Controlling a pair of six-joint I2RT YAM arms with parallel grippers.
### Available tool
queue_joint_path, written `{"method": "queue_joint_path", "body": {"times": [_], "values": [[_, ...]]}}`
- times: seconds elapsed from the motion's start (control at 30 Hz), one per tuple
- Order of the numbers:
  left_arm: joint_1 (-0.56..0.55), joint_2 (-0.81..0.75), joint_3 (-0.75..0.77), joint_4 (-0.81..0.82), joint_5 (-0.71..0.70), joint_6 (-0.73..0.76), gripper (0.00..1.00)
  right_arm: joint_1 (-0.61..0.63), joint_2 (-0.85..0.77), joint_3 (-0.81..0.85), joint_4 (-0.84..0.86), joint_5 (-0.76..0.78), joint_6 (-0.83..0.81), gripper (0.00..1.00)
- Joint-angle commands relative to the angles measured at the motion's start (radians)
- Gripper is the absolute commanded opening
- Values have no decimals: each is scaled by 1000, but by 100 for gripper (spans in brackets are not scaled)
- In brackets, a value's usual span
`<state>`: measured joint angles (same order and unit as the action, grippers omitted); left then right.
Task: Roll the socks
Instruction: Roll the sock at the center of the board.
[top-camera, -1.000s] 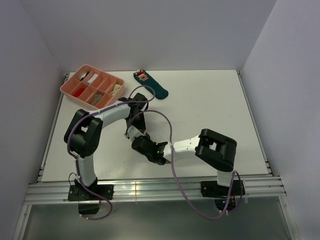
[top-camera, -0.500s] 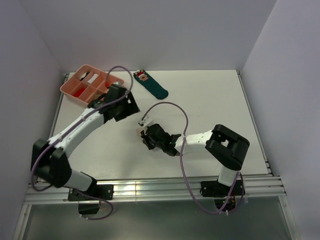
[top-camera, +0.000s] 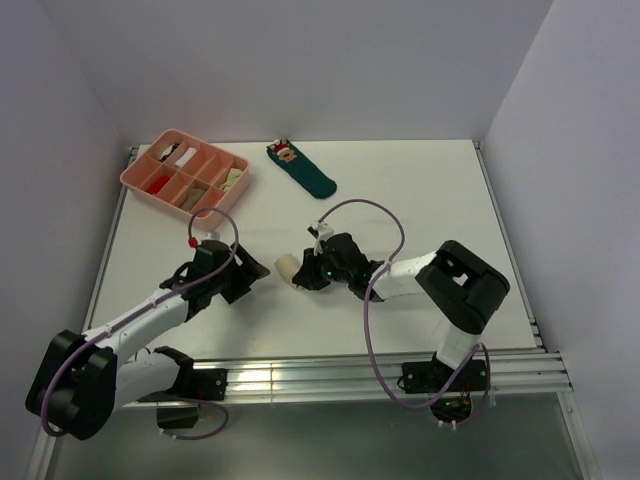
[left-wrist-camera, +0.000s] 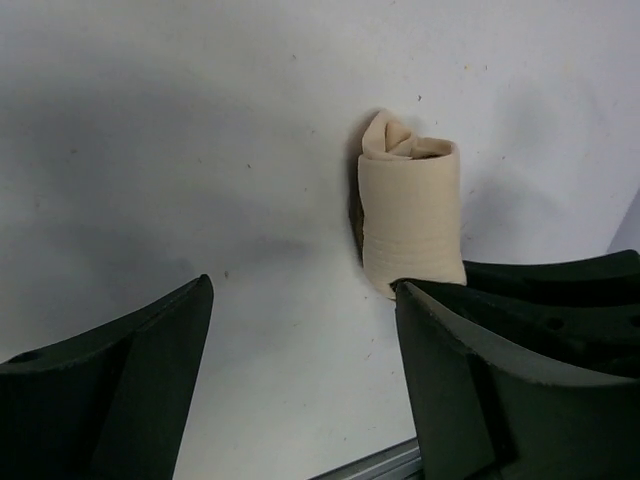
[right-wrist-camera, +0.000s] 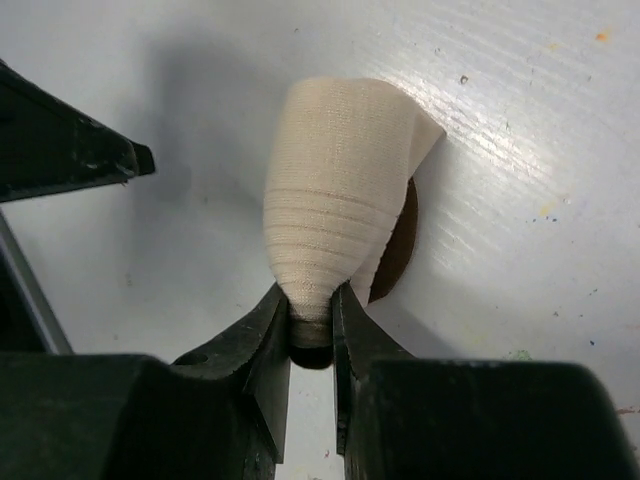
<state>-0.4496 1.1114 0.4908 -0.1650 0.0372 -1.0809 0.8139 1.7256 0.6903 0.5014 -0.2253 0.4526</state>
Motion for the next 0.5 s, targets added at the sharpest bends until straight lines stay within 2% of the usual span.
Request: {"method": "queue_joint_path", "body": {"times": [0.0,0.23,0.47], "values": [[-6,-50,-60,278,61,-93,79,-30,31,-52,11,-104,92,0],[-49,60,-113,444,67,-146,82,-71,87,-98,114,-190,193,0],[-135,246,-75,490,7,-157,82,-94,138,-126,209,-239,284,0]]}}
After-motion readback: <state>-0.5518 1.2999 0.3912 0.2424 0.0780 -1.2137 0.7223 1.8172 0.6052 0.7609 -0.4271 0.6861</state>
